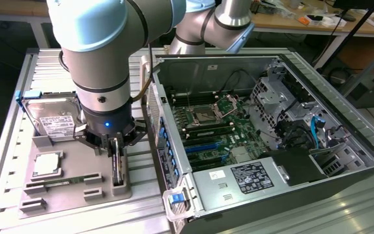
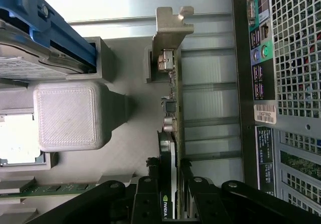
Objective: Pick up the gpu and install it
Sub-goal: 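Pick up the gpu and move the gpu toward the slot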
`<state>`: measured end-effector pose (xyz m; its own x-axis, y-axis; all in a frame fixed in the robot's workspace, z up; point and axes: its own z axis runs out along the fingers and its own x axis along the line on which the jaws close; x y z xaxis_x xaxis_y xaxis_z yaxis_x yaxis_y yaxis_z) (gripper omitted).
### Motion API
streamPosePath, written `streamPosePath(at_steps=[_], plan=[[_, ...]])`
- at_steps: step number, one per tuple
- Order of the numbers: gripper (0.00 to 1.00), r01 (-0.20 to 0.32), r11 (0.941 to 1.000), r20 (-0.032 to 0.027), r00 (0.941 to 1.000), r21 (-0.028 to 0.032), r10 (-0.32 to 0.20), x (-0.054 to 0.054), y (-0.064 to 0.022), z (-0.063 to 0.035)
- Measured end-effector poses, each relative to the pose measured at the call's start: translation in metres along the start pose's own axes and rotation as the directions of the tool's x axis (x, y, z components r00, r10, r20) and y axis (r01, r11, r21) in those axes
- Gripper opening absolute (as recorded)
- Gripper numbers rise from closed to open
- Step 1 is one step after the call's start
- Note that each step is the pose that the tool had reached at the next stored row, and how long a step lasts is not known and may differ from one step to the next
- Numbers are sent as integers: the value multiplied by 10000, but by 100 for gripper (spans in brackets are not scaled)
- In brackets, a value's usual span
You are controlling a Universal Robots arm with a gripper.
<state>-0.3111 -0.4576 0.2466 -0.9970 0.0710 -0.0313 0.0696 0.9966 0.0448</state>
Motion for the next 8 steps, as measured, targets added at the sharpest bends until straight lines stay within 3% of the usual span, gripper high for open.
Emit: streamPosePath(at_steps=[8], plan=[[27,0,10000,0,10000,0,0,0,0,0]])
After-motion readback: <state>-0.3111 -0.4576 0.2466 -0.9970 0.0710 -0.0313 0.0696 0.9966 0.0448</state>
